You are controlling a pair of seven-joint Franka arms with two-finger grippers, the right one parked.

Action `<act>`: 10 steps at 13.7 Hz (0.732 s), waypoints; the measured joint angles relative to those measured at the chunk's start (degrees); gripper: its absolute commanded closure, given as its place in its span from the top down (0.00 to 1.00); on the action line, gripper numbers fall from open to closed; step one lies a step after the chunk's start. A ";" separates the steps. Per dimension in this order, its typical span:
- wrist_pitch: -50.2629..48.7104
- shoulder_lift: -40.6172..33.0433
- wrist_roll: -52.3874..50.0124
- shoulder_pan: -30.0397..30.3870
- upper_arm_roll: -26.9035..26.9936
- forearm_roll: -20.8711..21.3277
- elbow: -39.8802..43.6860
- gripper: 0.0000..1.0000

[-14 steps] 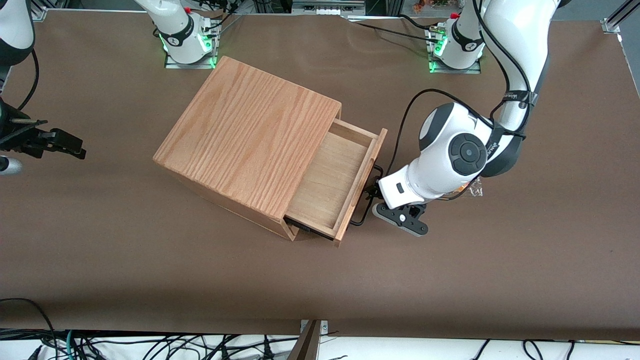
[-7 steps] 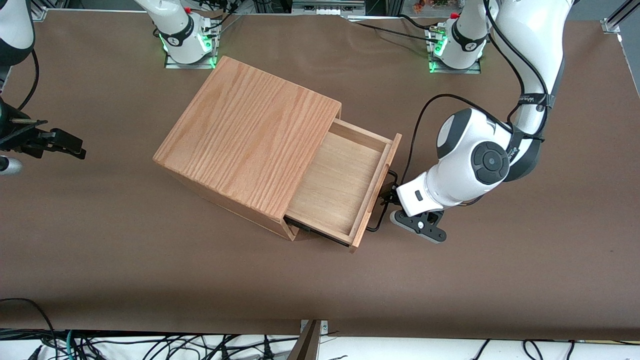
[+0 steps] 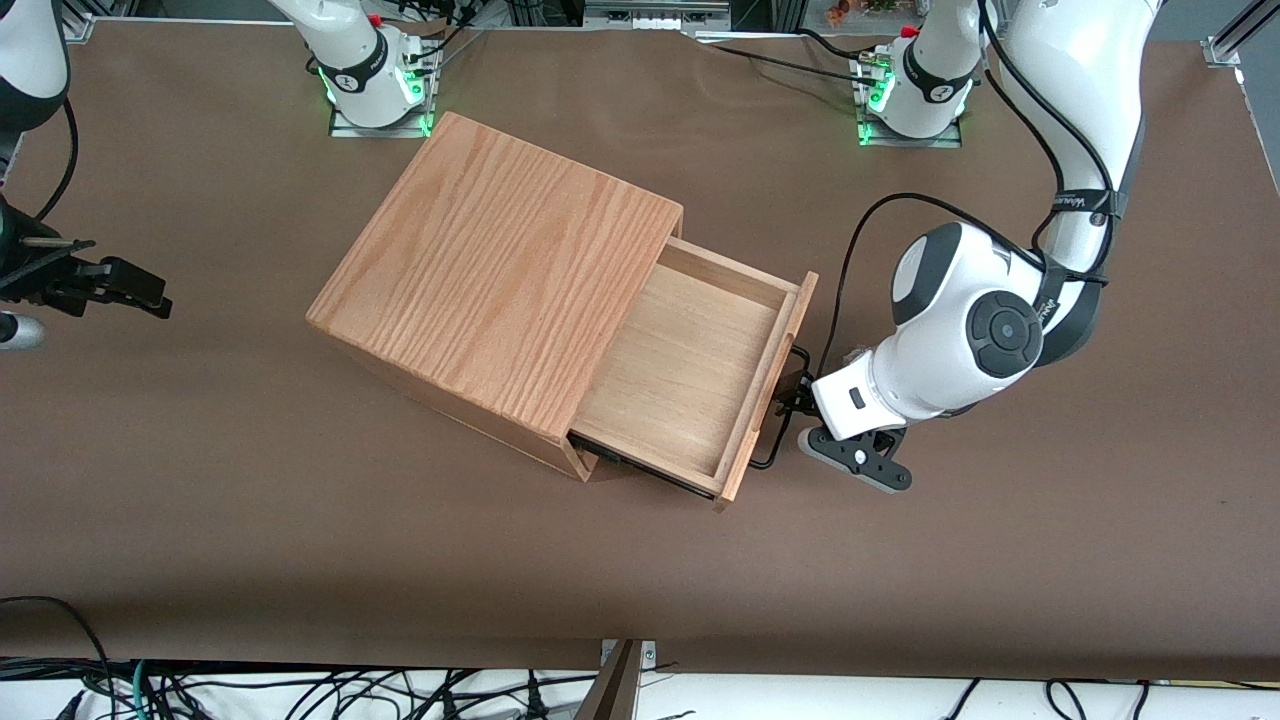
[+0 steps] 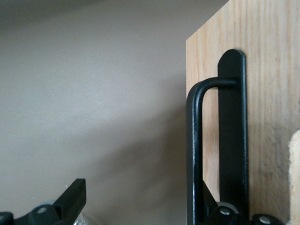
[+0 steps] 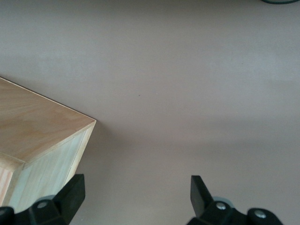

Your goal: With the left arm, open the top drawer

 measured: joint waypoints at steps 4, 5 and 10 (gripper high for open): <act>-2.61 -0.11 -0.78 0.90 0.28 -3.34 0.10 1.00; -3.89 -0.40 -0.89 1.57 0.33 -5.12 0.28 1.00; -9.38 -2.66 -0.90 3.92 0.42 -12.32 0.91 1.00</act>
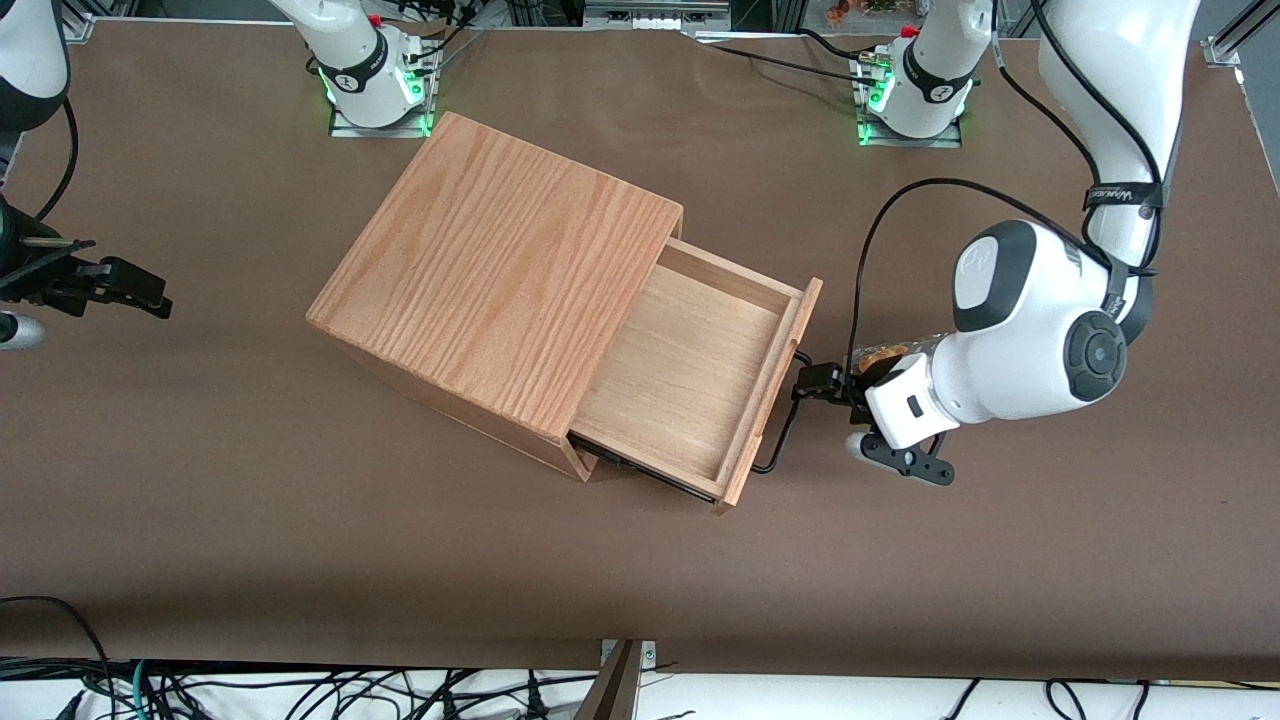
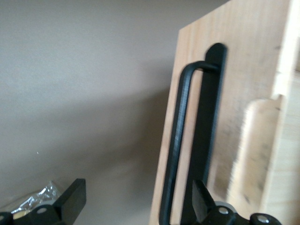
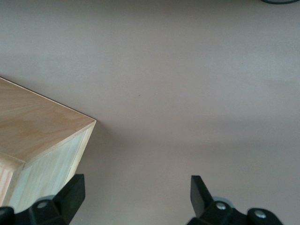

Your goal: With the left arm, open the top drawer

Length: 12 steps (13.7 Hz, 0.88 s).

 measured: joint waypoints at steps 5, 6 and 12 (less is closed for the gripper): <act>-12.77 -9.59 -0.19 2.10 1.50 0.78 1.11 1.00; -15.60 -11.44 -0.18 2.75 1.92 3.13 1.11 1.00; -24.27 -17.66 -0.21 3.53 2.12 19.04 1.07 1.00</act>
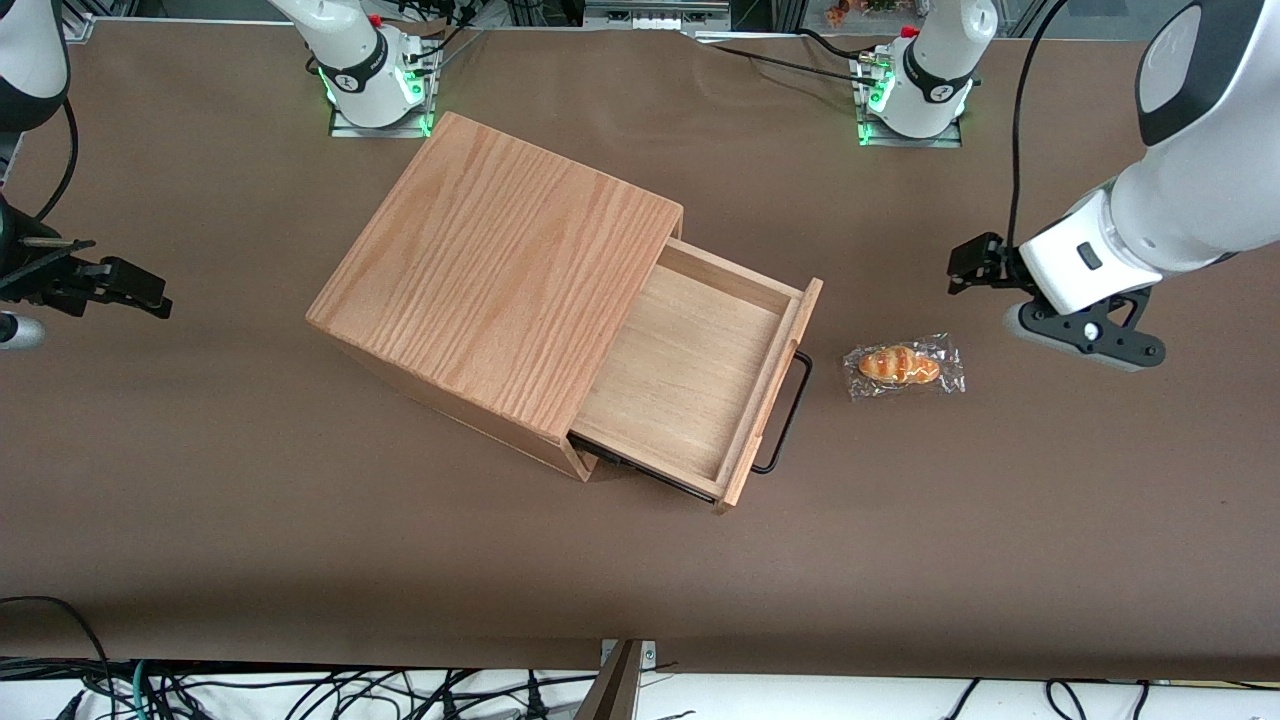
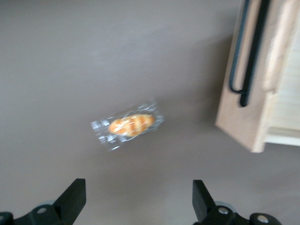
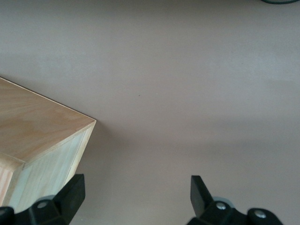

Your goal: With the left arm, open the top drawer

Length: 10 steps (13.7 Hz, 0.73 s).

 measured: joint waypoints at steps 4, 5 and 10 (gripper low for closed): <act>5.64 -5.09 -0.10 0.16 3.96 -0.49 -4.11 1.00; 8.09 -7.26 -0.10 0.50 4.79 -1.56 -7.43 1.00; 13.02 -14.66 -0.11 1.89 5.35 -2.20 -20.83 1.00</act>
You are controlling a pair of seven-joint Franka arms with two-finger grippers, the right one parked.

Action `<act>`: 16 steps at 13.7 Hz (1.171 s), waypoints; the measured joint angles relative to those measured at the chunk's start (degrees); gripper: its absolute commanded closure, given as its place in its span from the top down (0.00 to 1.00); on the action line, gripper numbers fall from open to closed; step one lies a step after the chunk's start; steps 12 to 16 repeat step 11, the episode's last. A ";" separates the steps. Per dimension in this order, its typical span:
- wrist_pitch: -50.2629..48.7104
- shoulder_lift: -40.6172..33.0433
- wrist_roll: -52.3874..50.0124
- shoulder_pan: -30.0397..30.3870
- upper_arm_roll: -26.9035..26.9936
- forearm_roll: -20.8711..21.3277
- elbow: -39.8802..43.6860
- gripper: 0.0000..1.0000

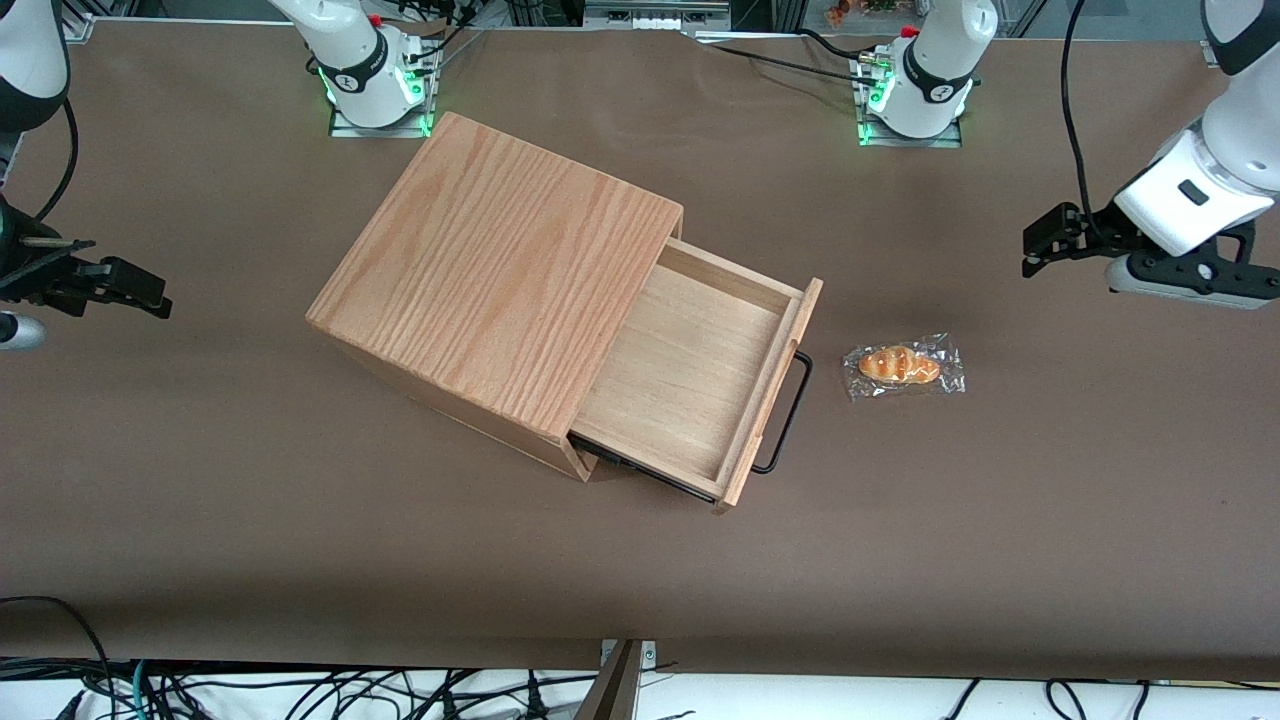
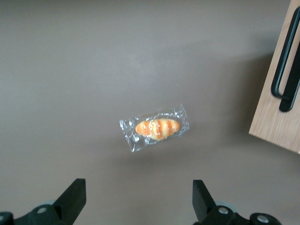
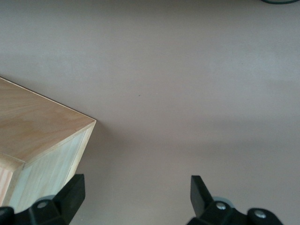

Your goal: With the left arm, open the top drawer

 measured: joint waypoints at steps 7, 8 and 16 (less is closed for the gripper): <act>-0.90 2.48 0.00 0.22 0.18 0.73 1.68 1.00; -1.05 2.63 0.00 0.22 0.18 0.86 1.84 1.00; -1.37 2.65 0.00 0.23 0.18 0.89 1.98 1.00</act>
